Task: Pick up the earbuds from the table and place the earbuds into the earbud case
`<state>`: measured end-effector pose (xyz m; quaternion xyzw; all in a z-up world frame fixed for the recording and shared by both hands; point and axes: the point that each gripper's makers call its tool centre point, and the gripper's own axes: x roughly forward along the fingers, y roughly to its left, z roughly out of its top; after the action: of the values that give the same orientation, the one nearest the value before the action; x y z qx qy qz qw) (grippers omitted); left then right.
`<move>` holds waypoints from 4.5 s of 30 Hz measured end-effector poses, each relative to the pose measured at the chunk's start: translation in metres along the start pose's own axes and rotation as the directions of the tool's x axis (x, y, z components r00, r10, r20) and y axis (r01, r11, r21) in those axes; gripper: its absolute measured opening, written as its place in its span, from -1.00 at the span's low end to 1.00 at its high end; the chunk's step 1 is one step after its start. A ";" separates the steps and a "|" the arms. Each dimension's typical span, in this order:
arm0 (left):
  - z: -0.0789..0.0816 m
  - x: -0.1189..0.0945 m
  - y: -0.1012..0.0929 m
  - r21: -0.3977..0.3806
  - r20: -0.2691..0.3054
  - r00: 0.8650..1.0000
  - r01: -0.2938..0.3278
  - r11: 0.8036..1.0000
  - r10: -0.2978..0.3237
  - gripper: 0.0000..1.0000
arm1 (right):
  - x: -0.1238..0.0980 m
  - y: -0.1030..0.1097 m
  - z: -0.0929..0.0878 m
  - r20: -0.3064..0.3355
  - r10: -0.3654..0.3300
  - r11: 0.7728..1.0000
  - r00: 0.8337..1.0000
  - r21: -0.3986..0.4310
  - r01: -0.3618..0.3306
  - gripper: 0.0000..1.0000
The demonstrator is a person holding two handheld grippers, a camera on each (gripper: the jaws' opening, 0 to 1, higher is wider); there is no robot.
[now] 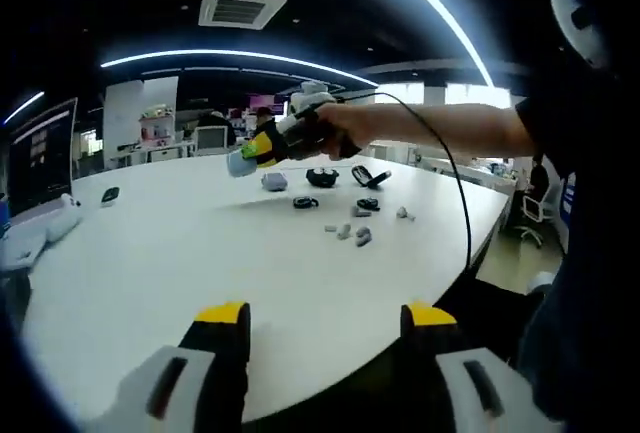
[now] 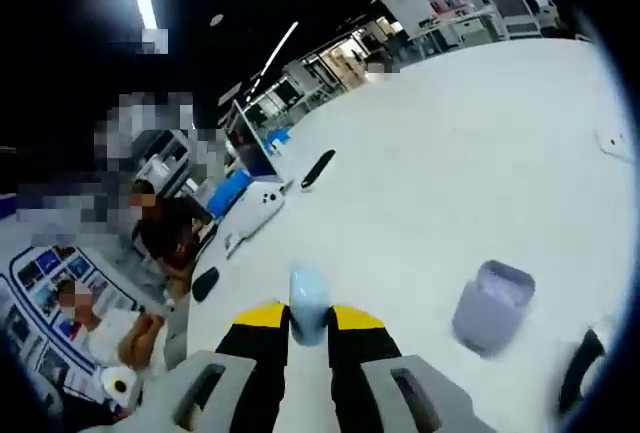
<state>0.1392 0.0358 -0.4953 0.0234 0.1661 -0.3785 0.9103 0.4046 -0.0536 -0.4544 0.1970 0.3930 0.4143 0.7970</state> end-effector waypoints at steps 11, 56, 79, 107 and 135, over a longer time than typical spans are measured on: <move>-0.004 -0.023 0.021 -0.045 0.018 0.999 -0.049 0.998 0.049 0.26 | 0.022 -0.052 0.024 -0.066 -0.033 0.973 0.997 0.225 0.047 -0.71; 0.029 0.003 -0.010 -0.044 0.052 0.999 0.016 0.999 -0.013 0.22 | -0.035 -0.026 0.009 0.005 -0.069 0.997 0.998 -0.033 0.069 -0.63; 0.049 0.050 -0.022 -0.038 0.032 0.999 0.004 0.999 -0.003 0.32 | -0.209 -0.017 -0.138 0.241 -0.129 0.931 0.962 -0.306 0.201 -0.37; 0.064 0.057 -0.029 0.017 -0.012 0.997 0.077 0.997 -0.077 0.40 | -0.269 -0.029 -0.141 0.455 -0.220 0.830 0.863 -0.376 0.411 -0.27; 0.112 0.026 0.028 0.097 -0.037 0.997 0.077 0.992 -0.074 0.40 | -0.281 -0.013 -0.087 0.345 -0.261 0.796 0.902 -0.452 0.403 -0.24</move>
<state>0.2074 0.0194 -0.4001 0.0683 0.1630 -0.4201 0.8901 0.2445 -0.2907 -0.3862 -0.0417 0.1869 0.3257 0.9259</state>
